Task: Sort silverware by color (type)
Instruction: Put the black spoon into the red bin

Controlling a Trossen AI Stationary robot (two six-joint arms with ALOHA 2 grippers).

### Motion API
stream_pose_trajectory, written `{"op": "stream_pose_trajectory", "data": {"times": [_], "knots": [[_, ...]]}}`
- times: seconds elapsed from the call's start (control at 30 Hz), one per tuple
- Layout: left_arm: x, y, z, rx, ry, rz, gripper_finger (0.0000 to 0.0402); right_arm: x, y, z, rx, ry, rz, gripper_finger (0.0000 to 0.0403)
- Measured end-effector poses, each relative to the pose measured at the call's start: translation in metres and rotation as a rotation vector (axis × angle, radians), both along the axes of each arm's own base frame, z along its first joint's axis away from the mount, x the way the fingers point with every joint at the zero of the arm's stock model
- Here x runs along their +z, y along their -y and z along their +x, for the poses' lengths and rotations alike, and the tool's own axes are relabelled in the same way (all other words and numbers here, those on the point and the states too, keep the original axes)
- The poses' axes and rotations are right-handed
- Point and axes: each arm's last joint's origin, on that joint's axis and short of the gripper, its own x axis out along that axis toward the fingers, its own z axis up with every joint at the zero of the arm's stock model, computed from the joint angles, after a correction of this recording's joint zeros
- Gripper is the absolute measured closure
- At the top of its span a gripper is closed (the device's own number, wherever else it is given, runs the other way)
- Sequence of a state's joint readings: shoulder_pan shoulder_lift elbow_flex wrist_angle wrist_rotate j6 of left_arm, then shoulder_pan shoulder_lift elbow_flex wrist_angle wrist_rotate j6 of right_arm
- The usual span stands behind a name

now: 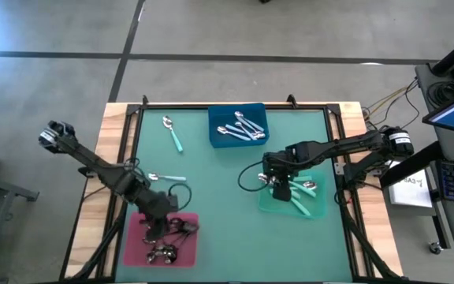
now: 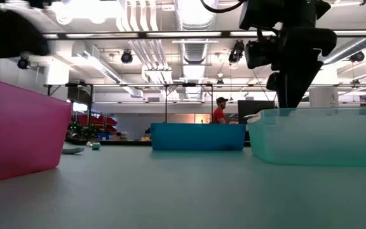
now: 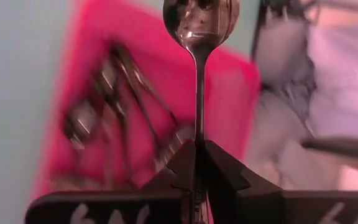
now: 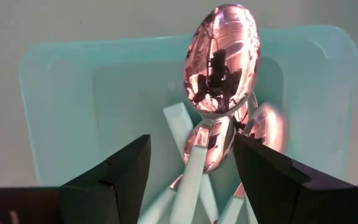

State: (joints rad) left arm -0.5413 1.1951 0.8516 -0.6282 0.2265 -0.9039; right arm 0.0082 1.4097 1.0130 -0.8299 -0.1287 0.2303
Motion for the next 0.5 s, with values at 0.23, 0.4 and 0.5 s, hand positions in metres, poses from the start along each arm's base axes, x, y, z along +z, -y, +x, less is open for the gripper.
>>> {"op": "stream_pose_trajectory", "data": {"times": [0.23,0.4,0.5], "knots": [[-0.010,0.026,-0.014,-0.050,-0.131,-0.042,0.0393,0.000,0.000,0.000,-0.057,-0.003,0.015,0.0183],[-0.018,0.031,-0.011,-0.020,-0.180,-0.026,0.0382,0.000,0.000,0.001,-0.058,0.006,0.016,0.0183],[-0.022,0.033,-0.009,-0.043,-0.183,-0.008,0.0374,0.001,0.000,0.004,-0.063,0.032,0.018,0.0184]]}}
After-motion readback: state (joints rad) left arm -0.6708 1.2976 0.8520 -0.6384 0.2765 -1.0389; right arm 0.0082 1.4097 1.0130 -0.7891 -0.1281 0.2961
